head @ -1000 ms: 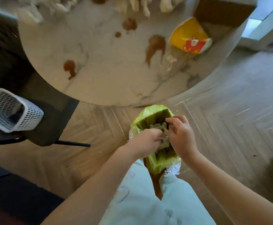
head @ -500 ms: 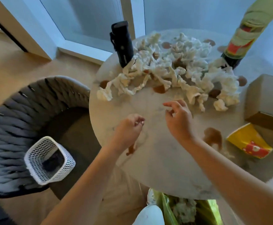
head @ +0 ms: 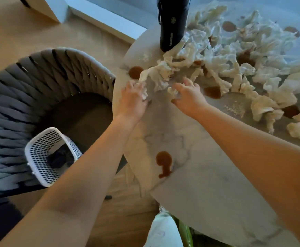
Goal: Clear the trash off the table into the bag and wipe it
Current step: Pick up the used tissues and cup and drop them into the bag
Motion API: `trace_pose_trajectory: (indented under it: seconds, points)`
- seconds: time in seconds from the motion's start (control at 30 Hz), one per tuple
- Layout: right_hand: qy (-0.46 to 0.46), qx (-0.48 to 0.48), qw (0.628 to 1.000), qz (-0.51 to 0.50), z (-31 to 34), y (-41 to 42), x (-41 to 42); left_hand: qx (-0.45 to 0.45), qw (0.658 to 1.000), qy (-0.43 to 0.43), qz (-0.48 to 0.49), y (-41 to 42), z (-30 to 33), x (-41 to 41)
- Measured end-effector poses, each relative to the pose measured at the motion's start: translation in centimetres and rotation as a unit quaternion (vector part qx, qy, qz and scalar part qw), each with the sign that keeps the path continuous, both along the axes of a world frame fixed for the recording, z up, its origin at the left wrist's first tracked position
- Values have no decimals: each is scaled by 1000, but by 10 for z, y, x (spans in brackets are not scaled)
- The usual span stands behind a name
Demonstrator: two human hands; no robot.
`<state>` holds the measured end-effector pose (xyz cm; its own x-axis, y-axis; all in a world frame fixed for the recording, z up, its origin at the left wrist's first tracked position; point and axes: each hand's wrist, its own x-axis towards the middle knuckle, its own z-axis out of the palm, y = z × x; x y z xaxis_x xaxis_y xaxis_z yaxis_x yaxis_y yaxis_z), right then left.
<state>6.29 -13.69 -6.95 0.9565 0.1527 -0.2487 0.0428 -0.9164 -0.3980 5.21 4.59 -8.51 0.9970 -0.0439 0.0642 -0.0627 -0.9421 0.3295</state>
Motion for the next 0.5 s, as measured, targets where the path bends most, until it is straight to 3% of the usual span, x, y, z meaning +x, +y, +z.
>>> trace_pose_trajectory:
  seconds: [0.1,0.2,0.33,0.5]
  points:
    - [-81,-4,997,0,-8,1,-3,-68,997,-44,8,2,-6,-4]
    - [-101,16,995,6,-12,-6,-13,-85,994,-68,-11,5,-9,-12]
    - [-108,59,992,10,-14,-20,-28,-105,991,-66,-45,8,-9,-34]
    - [-187,81,979,0,-3,-39,-69,-122,988,-50,-82,0,5,-82]
